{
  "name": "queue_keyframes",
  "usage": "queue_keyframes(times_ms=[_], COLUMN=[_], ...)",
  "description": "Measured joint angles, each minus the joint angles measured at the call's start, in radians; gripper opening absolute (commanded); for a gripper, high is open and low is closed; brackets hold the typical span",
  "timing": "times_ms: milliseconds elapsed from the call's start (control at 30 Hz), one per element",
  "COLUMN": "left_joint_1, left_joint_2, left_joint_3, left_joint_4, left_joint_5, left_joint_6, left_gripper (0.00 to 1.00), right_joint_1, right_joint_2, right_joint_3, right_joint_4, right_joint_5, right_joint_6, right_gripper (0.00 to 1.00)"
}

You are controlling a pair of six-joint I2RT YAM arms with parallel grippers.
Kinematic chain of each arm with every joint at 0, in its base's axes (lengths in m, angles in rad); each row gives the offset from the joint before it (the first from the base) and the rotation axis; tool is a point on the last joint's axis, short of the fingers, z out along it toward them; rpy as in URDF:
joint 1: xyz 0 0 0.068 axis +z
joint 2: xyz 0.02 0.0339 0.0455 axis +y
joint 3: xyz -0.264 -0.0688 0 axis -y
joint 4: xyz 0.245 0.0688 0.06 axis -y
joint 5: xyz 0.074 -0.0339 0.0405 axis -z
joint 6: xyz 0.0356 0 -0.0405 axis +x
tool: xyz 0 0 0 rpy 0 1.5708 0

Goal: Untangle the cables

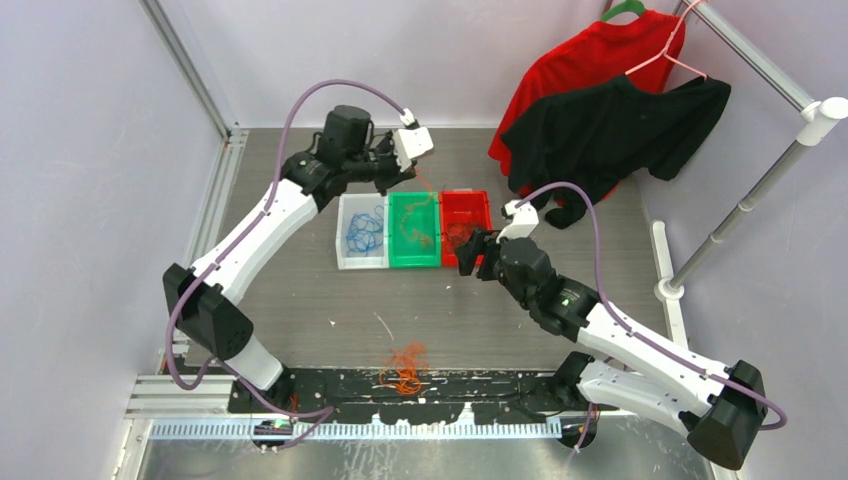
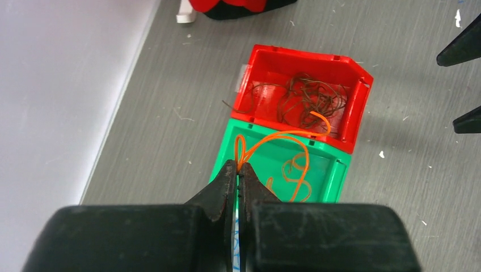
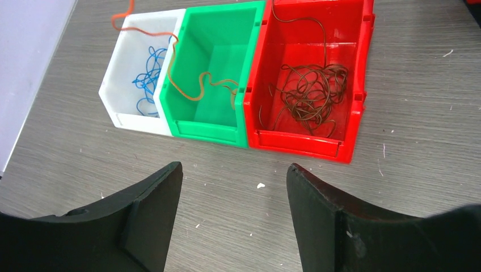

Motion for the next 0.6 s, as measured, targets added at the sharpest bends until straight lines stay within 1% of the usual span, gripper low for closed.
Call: queue_keyframes(times_ms=[167,333,500,600], left_joint_1=[-0.019,-0.019,-0.021,-0.023], left_joint_2=[0.032,0.092,0.195,0.244], left_joint_3=[-0.001,0.000,-0.008,-0.015], left_joint_4=[0.001,-0.013,-0.028,-0.031], left_joint_5=[-0.035,-0.118,-0.221,-0.246], left_joint_6=[-0.038,-0.080,-0.067,-0.040], left_gripper=[0.00,0.00,0.00,0.00], right_joint_1=[0.000,0.000,0.000,0.000], right_joint_2=[-0.011,-0.011,-0.005,0.005], right_joint_3=[-0.005,-0.004,0.002,0.012], right_joint_4=[-0.001,-0.003,-0.014,-0.017], right_joint_5=[0.006,0.010,0.018,0.025], right_joint_6=[0.000,-0.001,-0.001,0.000], right_gripper=[0.72,0.72,0.72,0.72])
